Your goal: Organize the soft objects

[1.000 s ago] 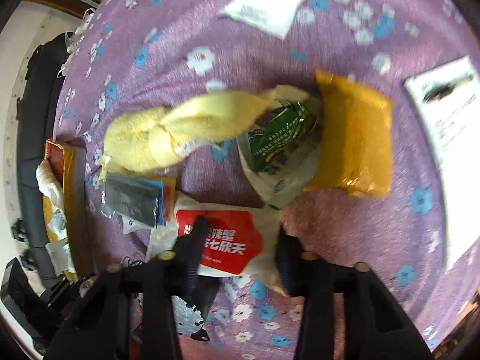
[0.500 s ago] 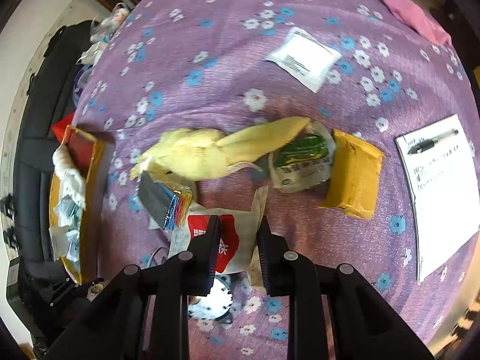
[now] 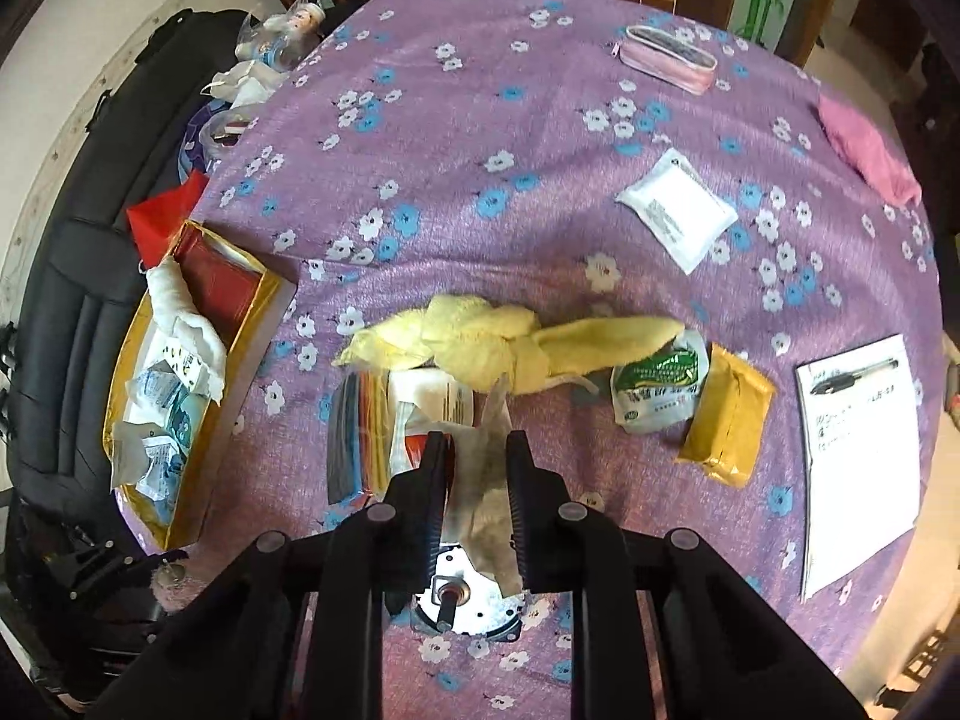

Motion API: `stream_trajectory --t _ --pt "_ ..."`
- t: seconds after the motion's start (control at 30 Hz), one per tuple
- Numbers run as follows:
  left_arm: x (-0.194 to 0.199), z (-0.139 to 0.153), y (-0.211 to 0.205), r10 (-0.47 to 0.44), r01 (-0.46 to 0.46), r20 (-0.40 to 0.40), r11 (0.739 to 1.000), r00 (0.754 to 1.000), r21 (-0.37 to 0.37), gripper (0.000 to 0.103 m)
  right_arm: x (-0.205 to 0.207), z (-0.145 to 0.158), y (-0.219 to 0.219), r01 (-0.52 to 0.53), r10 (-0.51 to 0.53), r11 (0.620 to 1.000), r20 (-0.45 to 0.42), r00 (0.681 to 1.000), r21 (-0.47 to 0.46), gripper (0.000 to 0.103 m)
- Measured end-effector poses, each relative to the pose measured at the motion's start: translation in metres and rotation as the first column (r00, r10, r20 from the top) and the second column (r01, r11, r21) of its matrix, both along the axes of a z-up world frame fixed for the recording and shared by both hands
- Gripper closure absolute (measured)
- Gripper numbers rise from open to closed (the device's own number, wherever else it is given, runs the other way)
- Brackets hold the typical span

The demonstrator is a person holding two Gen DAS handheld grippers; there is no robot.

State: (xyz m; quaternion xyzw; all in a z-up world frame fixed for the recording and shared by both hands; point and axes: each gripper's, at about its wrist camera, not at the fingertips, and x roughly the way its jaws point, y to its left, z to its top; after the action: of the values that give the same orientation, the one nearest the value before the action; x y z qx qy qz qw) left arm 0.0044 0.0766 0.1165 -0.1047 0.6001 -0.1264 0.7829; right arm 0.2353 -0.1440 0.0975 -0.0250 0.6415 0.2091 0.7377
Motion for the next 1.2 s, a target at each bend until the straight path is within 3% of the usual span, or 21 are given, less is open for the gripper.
stream_trajectory --t 0.17,0.53,0.63,0.93,1.07,1.17,1.2 --pt "-0.001 0.001 0.008 0.015 -0.015 -0.001 1.0 1.0 0.003 0.06 0.002 0.004 0.002 0.005 -0.005 1.0 0.004 1.0 0.006 0.085" --pt "0.001 0.01 0.024 0.046 -0.046 0.017 0.999 0.999 0.004 0.06 -0.011 0.021 0.031 -0.046 0.046 0.992 0.006 0.999 0.119 0.086" --pt "0.002 0.013 0.03 0.057 -0.057 0.025 0.998 0.998 0.006 0.06 -0.016 0.025 0.039 -0.062 0.06 0.989 0.016 0.998 0.138 0.09" --pt "-0.002 0.018 0.048 0.097 -0.097 0.037 0.995 0.995 0.004 0.06 -0.017 0.025 0.046 -0.085 0.08 0.991 0.052 0.995 0.104 0.093" --pt "-0.003 0.018 0.048 0.098 -0.098 0.036 0.995 0.995 0.0 0.06 -0.001 0.003 0.038 -0.064 0.062 0.996 0.038 0.997 0.065 0.088" --pt "-0.003 0.017 0.047 0.096 -0.096 0.032 0.995 0.995 -0.002 0.06 0.007 -0.015 0.026 -0.021 0.021 1.0 0.003 1.0 0.015 0.075" --pt "-0.004 0.016 0.047 0.097 -0.097 0.029 0.995 0.995 -0.003 0.06 0.009 -0.02 0.021 0.003 -0.003 1.0 -0.02 1.0 0.011 0.064"
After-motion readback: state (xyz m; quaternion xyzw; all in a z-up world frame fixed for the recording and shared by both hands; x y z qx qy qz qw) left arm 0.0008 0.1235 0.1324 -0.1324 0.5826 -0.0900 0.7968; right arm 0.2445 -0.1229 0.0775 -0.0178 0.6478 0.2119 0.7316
